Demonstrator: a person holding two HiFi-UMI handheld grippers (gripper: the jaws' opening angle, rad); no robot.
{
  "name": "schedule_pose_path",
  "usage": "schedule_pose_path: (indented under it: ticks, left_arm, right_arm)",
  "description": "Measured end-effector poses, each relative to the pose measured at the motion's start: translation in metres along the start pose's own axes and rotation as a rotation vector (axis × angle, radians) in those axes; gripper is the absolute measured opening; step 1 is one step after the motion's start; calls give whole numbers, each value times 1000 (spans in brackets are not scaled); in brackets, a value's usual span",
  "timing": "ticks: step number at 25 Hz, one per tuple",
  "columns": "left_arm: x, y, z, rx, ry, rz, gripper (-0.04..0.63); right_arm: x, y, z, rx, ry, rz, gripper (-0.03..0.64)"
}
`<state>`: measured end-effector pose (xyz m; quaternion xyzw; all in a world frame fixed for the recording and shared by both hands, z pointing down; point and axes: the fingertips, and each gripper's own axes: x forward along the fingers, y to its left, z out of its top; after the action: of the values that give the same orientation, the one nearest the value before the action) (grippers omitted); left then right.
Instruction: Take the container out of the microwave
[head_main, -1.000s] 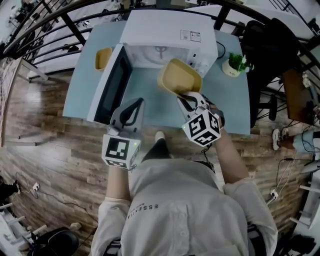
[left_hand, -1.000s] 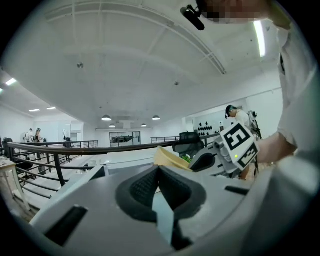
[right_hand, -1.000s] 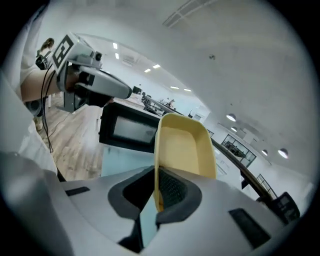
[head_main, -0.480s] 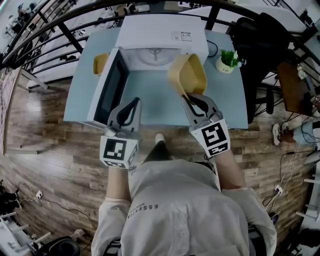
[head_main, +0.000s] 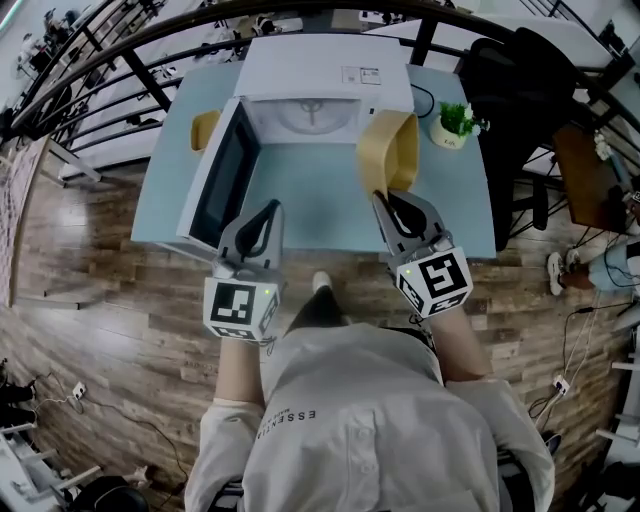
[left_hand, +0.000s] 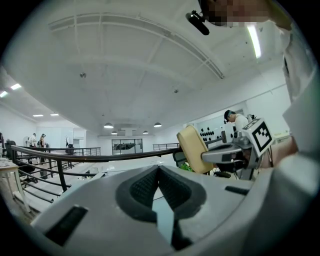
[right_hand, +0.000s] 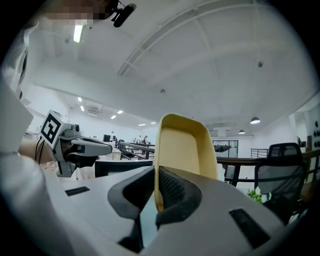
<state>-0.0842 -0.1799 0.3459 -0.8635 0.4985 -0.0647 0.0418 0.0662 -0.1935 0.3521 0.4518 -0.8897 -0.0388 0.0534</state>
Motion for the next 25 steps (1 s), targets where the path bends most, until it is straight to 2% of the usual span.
schedule_pose_path:
  ticks: [10, 14, 17, 25]
  left_arm:
    - [2, -14, 7, 7, -29, -5, 2]
    - [6, -24, 7, 90, -23, -23, 2]
    - [10, -27, 10, 60, -20, -30, 2]
    - [18, -13, 6, 59, -14, -21, 2]
  right_arm:
    - [-7, 0, -10, 36, -6, 16, 26]
    - [-5, -2, -19, 40, 8, 15, 26]
    - [-2, -7, -19, 41, 2, 5, 26]
    - [8, -14, -13, 35, -19, -16, 26]
